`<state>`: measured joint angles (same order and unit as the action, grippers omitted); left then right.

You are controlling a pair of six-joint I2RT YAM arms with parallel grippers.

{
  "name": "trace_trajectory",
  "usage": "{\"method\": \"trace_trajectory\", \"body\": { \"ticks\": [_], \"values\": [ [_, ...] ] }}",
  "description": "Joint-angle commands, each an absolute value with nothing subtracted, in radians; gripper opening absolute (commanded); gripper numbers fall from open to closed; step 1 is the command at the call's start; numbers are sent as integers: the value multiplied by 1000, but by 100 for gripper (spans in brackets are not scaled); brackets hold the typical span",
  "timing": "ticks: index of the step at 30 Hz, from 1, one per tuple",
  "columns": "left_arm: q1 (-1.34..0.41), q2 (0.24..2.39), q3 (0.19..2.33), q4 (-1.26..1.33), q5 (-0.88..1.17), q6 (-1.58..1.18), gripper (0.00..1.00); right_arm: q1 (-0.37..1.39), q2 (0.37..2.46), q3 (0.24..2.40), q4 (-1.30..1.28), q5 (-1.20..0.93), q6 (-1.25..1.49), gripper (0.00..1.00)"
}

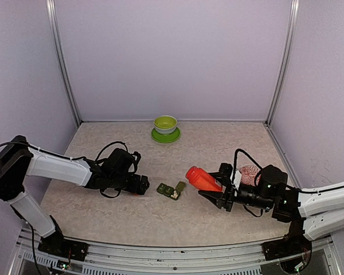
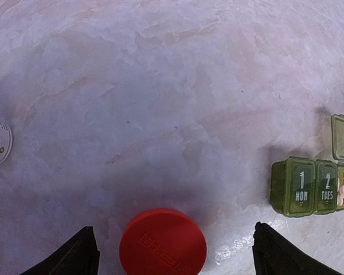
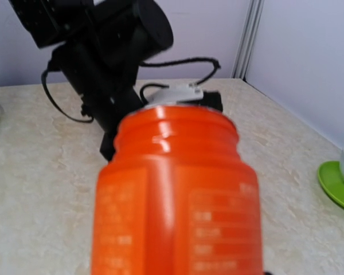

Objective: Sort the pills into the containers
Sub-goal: Pick up the lid of the pill bottle from the center of the board.

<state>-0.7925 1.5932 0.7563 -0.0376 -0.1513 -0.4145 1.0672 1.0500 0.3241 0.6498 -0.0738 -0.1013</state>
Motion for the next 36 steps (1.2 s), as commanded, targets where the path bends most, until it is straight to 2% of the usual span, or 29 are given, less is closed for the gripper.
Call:
{"method": "trace_trajectory", "body": {
  "ticks": [1, 17, 27, 32, 36],
  "values": [
    [-790, 1631, 775, -57, -165, -411, 89, 1078, 1026, 322, 662, -88, -83, 5],
    [-796, 1622, 751, -98, -189, -400, 82, 1078, 1059, 350, 642, -86, -81, 6],
    [-804, 1643, 756, -95, -154, -386, 67, 1077, 1067, 360, 620, -77, -81, 6],
    [-811, 1648, 750, -98, -159, -389, 70, 1077, 1054, 366, 602, -65, -90, 6],
    [-820, 1657, 745, -96, -174, -391, 68, 1078, 1057, 370, 600, -64, -94, 6]
  ]
}}
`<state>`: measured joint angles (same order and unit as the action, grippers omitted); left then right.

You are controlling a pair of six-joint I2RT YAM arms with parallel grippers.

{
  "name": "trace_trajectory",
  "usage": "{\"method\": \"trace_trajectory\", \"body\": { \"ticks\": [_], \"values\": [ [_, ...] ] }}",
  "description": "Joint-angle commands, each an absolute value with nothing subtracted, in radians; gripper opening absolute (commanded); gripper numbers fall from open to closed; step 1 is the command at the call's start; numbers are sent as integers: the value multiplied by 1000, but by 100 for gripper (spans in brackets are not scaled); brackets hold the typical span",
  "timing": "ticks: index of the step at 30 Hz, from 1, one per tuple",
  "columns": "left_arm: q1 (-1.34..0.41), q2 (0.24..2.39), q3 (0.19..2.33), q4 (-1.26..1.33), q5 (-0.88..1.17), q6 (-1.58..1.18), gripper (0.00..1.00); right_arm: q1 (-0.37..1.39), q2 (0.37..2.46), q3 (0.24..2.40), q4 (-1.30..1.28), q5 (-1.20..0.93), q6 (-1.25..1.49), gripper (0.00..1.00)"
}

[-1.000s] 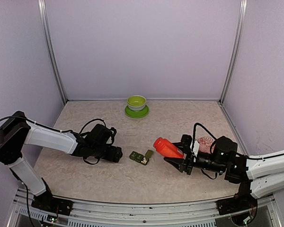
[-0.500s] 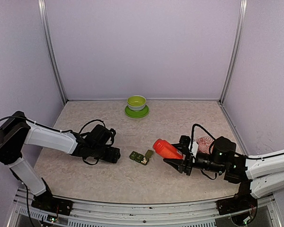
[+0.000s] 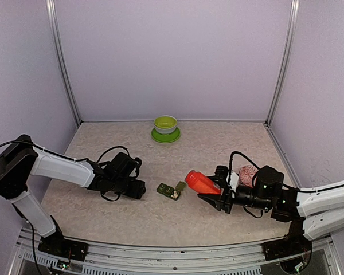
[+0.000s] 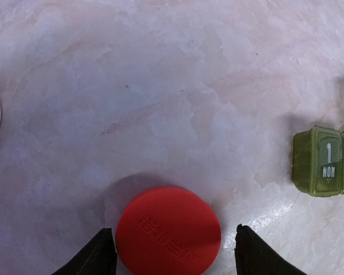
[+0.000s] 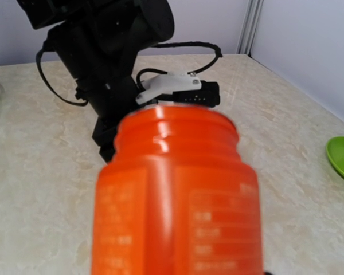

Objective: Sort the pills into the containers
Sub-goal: Pick up the lid of the pill bottle from the center of the board.

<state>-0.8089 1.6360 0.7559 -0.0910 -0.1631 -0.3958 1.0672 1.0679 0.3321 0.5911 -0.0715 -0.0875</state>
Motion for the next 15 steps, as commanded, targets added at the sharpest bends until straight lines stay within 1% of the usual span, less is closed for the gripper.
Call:
{"method": "trace_trajectory", "body": {
  "ticks": [1, 5, 7, 15],
  "values": [
    [-822, 1660, 743, -93, -176, -392, 68, 1078, 1059, 372, 600, -66, -94, 6],
    [-826, 1673, 743, -89, -180, -393, 65, 1077, 1068, 373, 603, -72, -89, 6],
    [-827, 1672, 742, -85, -190, -393, 62, 1078, 1066, 370, 605, -74, -87, 6],
    [-825, 1685, 766, -79, -209, -378, 61, 1078, 1063, 368, 597, -78, -87, 6]
  ]
}}
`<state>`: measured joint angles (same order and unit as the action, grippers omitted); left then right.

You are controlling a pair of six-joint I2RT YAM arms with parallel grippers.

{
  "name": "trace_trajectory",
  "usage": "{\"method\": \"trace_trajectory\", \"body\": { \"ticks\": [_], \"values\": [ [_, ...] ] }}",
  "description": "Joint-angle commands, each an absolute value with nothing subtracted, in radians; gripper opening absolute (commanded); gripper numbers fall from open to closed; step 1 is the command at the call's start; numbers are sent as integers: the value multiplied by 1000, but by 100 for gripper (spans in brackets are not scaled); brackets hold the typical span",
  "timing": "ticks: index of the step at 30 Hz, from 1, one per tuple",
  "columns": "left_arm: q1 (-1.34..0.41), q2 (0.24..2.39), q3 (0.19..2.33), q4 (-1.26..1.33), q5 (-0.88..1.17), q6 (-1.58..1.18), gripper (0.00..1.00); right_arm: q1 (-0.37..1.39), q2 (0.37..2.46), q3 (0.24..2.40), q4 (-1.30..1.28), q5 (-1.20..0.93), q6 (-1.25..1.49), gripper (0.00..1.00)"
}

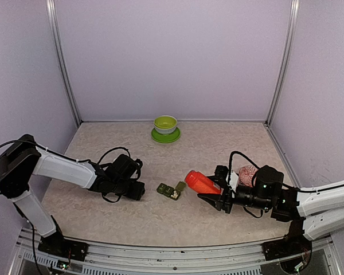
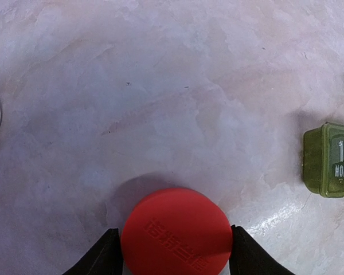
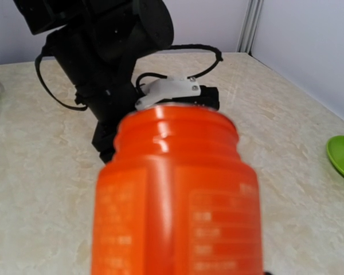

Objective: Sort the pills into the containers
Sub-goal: Pick up the lid of the pill bottle from the center of the board.

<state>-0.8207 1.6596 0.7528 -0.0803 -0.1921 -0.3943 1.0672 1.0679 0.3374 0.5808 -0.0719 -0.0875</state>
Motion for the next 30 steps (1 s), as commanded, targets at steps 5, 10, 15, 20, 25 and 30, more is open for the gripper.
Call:
{"method": "trace_trajectory", "body": {
  "ticks": [5, 10, 15, 20, 25, 30],
  "values": [
    [-825, 1707, 774, -73, -208, -373, 48, 1078, 1076, 366, 599, -77, -86, 6],
    [-826, 1696, 776, -65, -180, -335, 42, 1078, 1101, 366, 612, -100, -83, 6],
    [-830, 1617, 775, -53, -114, -309, 43, 1077, 1111, 372, 621, -136, -98, 6],
    [-838, 1524, 773, -31, -7, -311, 43, 1077, 1108, 347, 690, -170, -122, 5],
    [-874, 1429, 787, -8, 86, -315, 43, 1078, 1100, 321, 755, -200, -138, 5],
    [-903, 1338, 811, 16, 188, -327, 44, 1078, 1086, 311, 792, -211, -146, 5]
  ]
}}
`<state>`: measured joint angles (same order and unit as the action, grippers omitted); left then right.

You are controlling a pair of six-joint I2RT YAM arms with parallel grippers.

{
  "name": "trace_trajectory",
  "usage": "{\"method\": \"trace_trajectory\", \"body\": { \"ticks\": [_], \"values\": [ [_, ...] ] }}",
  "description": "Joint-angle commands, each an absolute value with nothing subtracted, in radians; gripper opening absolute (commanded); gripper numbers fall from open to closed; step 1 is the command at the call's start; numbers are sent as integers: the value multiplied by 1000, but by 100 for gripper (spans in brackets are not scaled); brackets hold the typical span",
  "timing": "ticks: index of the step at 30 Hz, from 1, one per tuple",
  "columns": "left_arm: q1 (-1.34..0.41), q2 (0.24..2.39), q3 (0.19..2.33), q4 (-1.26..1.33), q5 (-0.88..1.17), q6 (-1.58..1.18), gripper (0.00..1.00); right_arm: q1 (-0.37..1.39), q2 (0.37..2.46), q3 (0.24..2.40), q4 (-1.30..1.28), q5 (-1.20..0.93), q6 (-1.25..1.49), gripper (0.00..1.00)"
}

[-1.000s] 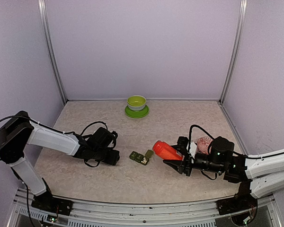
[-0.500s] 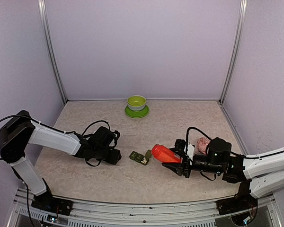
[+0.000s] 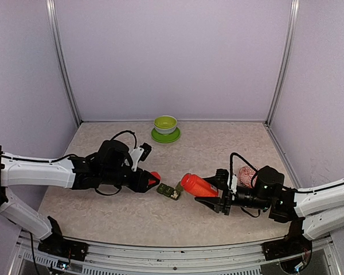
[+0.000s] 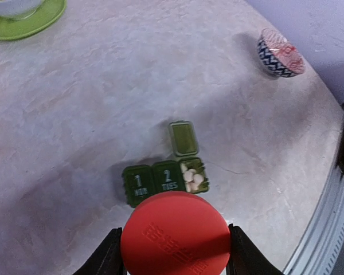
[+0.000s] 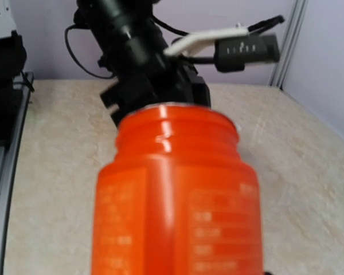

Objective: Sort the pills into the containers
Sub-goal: Pick up the lid of the pill bottle from the center of the board, then screw the lid of the pill bottle onto the pill bottle.

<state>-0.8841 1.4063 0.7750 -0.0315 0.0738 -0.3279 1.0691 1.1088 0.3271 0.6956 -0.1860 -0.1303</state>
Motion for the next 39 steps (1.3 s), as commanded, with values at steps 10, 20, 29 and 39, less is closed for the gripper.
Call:
{"method": "trace_trajectory", "body": {
  "ticks": [10, 20, 29, 39],
  "values": [
    [-953, 1239, 859, 113, 381, -434, 45, 1078, 1061, 297, 849, -196, -156, 4],
    [-996, 1240, 872, 251, 474, -548, 45, 1088, 1041, 310, 848, -174, -153, 3],
    [-1022, 1287, 880, 329, 458, -609, 46, 1124, 1068, 343, 836, -136, -162, 3],
    [-1045, 1338, 882, 347, 431, -602, 47, 1146, 1094, 362, 836, -125, -169, 3]
  ]
}}
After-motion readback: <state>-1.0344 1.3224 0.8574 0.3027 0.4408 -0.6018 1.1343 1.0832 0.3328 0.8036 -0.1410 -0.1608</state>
